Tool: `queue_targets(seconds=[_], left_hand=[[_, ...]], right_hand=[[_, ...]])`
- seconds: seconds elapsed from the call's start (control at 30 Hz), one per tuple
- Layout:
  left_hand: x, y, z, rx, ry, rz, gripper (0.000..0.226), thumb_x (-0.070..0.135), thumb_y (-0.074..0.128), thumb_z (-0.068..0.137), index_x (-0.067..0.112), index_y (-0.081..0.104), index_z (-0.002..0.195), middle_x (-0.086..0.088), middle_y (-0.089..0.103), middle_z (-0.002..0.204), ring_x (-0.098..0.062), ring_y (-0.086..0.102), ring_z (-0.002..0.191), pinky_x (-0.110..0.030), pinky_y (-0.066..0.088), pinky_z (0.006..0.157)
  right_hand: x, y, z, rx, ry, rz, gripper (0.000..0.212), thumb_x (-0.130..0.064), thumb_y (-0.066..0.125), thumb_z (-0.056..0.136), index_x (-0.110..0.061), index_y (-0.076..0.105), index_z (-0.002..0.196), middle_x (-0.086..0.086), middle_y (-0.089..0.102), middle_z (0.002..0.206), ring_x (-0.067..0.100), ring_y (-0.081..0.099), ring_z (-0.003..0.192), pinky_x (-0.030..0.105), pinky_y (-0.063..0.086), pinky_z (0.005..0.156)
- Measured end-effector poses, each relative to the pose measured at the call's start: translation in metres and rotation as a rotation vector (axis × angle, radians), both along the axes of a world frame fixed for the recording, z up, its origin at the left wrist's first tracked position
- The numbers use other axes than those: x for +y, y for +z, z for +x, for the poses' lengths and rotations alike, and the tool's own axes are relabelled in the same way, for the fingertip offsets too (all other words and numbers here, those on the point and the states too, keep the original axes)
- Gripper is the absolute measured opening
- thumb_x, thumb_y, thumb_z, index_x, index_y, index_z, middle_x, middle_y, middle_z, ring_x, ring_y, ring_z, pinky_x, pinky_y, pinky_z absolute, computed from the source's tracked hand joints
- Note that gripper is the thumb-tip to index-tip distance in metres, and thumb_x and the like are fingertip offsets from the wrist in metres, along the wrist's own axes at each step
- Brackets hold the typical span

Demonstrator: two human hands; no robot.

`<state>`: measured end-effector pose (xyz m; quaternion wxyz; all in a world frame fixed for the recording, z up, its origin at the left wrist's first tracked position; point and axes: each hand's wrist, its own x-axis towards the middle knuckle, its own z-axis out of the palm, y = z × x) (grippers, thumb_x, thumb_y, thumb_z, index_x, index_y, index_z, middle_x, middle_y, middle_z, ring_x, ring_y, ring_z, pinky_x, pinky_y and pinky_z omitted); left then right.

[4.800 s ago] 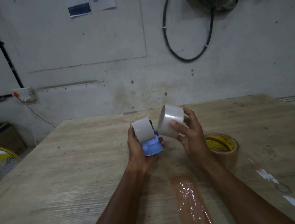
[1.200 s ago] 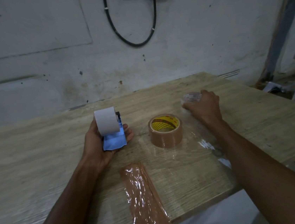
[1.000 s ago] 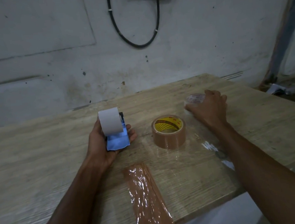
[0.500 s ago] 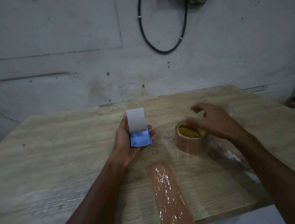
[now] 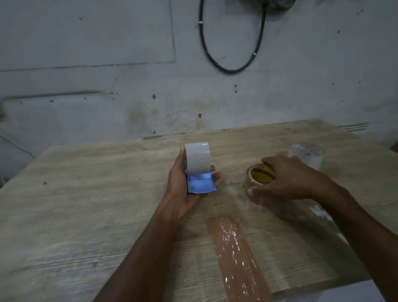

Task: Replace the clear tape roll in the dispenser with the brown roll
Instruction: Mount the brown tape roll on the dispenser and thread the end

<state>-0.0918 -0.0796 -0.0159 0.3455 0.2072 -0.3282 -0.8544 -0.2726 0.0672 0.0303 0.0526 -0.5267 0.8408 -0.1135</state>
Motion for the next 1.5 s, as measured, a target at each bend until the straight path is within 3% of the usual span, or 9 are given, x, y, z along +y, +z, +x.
queue_targets(seconds=[0.17,0.27,0.43,0.53,0.77,0.93,1.1,1.37,1.5], left_hand=[[-0.002,0.0,0.001,-0.012,0.012,-0.002,0.055,0.055,0.043,0.099,0.005,0.064,0.11,-0.021,0.062,0.107,-0.031,0.076,0.072,-0.048,0.06,0.069],[-0.003,0.001,0.004,0.013,0.038,0.029,0.053,0.053,0.045,0.099,0.005,0.064,0.109,-0.023,0.062,0.106,-0.034,0.07,0.085,-0.049,0.058,0.073],[-0.009,0.001,0.009,0.054,0.094,0.07,0.053,0.053,0.048,0.097,0.004,0.065,0.104,-0.024,0.063,0.102,-0.034,0.065,0.085,-0.047,0.06,0.073],[-0.013,-0.003,0.008,0.065,0.121,0.1,0.054,0.054,0.049,0.095,0.004,0.065,0.104,-0.024,0.064,0.103,-0.034,0.066,0.085,-0.047,0.061,0.067],[-0.014,-0.008,0.003,0.121,0.092,0.088,0.052,0.054,0.055,0.091,0.006,0.064,0.108,-0.019,0.063,0.098,-0.03,0.061,0.082,-0.047,0.05,0.089],[-0.009,-0.005,0.0,0.198,0.124,0.071,0.044,0.044,0.06,0.083,0.003,0.064,0.098,-0.016,0.07,0.086,-0.028,0.072,0.066,-0.044,0.063,0.061],[-0.006,-0.002,0.004,0.131,0.098,0.035,0.046,0.048,0.056,0.093,0.006,0.065,0.11,-0.017,0.068,0.104,-0.03,0.068,0.089,-0.048,0.052,0.097],[-0.015,-0.01,0.004,0.038,0.191,-0.038,0.046,0.045,0.058,0.093,0.01,0.08,0.075,-0.013,0.075,0.081,-0.026,0.072,0.068,-0.041,0.055,0.077],[-0.013,-0.008,0.004,-0.022,0.229,-0.071,0.04,0.044,0.054,0.095,0.011,0.074,0.085,-0.01,0.074,0.078,-0.022,0.071,0.064,-0.033,0.058,0.063]], right_hand=[[-0.006,0.015,0.014,-0.101,-0.098,-0.113,0.089,-0.063,0.08,0.063,-0.014,0.054,0.132,0.008,0.062,0.128,0.021,0.058,0.095,0.027,0.045,0.07],[-0.013,0.025,0.017,-0.189,-0.106,-0.363,0.099,-0.056,0.083,0.064,-0.011,0.044,0.143,0.01,0.055,0.14,0.026,0.056,0.118,0.029,0.043,0.083],[-0.04,0.026,0.017,-0.78,0.076,-0.847,0.096,-0.05,0.089,0.054,-0.017,0.055,0.137,0.003,0.062,0.132,0.02,0.062,0.116,0.033,0.056,0.088],[-0.053,0.006,0.023,-1.007,0.214,-0.942,0.069,-0.031,0.088,0.062,-0.02,0.063,0.126,0.0,0.069,0.122,0.019,0.065,0.113,0.036,0.055,0.092],[-0.069,-0.02,0.019,-1.402,0.275,-0.942,0.071,-0.016,0.084,0.069,-0.007,0.056,0.133,0.021,0.061,0.13,0.024,0.067,0.111,0.038,0.054,0.091],[-0.071,-0.024,0.022,-1.404,0.31,-0.896,0.057,-0.021,0.076,0.076,-0.003,0.06,0.128,0.02,0.064,0.127,0.028,0.064,0.114,0.044,0.051,0.097],[-0.071,-0.026,0.028,-1.332,0.342,-0.813,0.054,-0.028,0.078,0.075,-0.006,0.066,0.122,0.012,0.07,0.121,0.023,0.068,0.11,0.037,0.054,0.092],[-0.072,-0.031,0.034,-1.273,0.35,-0.706,0.054,-0.039,0.078,0.075,-0.009,0.069,0.119,0.007,0.073,0.115,0.022,0.07,0.106,0.037,0.054,0.09],[-0.074,-0.033,0.034,-1.242,0.344,-0.669,0.066,-0.043,0.08,0.072,-0.01,0.064,0.127,0.006,0.071,0.121,0.021,0.068,0.111,0.043,0.053,0.098]])
